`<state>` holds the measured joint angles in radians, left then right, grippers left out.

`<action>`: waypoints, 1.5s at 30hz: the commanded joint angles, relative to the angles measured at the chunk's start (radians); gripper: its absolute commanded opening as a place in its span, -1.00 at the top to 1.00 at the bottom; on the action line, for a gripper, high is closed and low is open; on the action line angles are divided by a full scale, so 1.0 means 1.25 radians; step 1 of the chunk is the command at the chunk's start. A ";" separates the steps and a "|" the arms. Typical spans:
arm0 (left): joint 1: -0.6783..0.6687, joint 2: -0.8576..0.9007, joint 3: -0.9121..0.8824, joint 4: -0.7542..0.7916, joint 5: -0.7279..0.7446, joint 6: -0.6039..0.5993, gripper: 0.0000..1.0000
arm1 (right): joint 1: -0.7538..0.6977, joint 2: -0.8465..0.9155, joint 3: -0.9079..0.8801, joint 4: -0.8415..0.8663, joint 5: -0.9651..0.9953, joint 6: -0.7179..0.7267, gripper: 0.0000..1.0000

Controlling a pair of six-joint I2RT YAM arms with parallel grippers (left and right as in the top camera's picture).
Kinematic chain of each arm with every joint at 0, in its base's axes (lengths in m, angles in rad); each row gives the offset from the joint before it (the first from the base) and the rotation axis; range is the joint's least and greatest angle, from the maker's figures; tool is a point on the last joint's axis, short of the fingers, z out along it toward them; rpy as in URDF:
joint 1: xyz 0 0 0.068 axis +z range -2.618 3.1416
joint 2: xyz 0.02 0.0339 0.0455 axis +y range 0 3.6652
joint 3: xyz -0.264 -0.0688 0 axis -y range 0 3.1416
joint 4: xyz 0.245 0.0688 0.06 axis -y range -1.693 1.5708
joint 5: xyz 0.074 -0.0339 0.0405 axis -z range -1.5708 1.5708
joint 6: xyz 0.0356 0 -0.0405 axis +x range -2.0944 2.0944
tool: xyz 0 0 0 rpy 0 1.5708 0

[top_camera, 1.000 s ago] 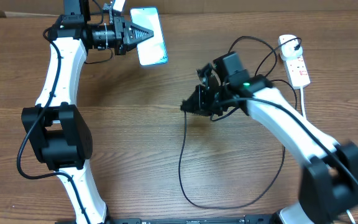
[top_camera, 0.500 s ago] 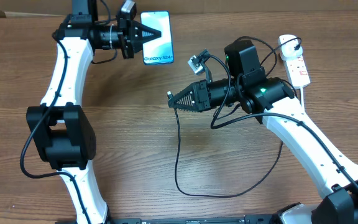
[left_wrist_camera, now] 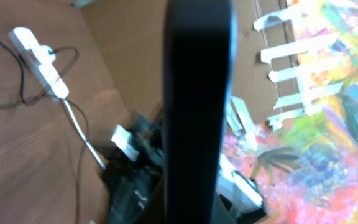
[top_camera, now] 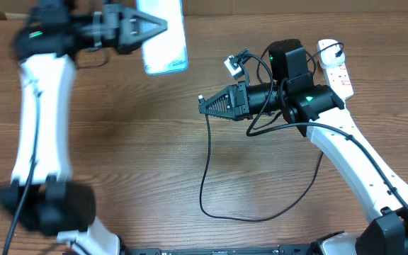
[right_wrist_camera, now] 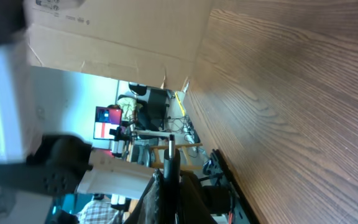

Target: Plug charger to phone and switch on socket

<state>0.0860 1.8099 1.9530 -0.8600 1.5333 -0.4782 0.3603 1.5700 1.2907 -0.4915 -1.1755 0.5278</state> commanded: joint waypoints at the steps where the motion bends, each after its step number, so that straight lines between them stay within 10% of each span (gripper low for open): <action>1: 0.022 -0.088 0.010 -0.213 -0.024 0.255 0.92 | -0.002 -0.003 0.010 -0.003 -0.049 0.005 0.93; 4: 0.014 -0.104 0.010 -0.529 -0.243 0.510 0.91 | -0.002 -0.003 0.010 -0.013 -0.080 -0.004 0.93; 8: 0.009 -0.103 0.010 -0.546 -0.148 0.616 0.92 | -0.002 -0.003 0.009 -0.019 -0.085 -0.006 0.93; 12: 0.006 -0.074 0.010 -0.369 -0.214 0.384 0.91 | -0.001 -0.003 0.009 -0.018 -0.122 -0.008 0.93; 22: -0.070 0.070 0.010 -0.125 -0.062 0.162 0.92 | 0.000 -0.003 0.009 -0.013 -0.134 0.007 0.92; 33: -0.096 0.092 0.010 0.202 -0.161 -0.306 0.92 | 0.000 -0.003 0.009 0.190 0.006 0.247 0.93; 45: -0.096 0.092 0.010 0.212 -0.116 -0.389 0.92 | 0.000 -0.003 0.009 0.361 -0.062 0.421 0.93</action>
<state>-0.0322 1.9404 1.9480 -0.6022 1.3388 -0.9188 0.3607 1.5700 1.2900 -0.0860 -1.1957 0.9386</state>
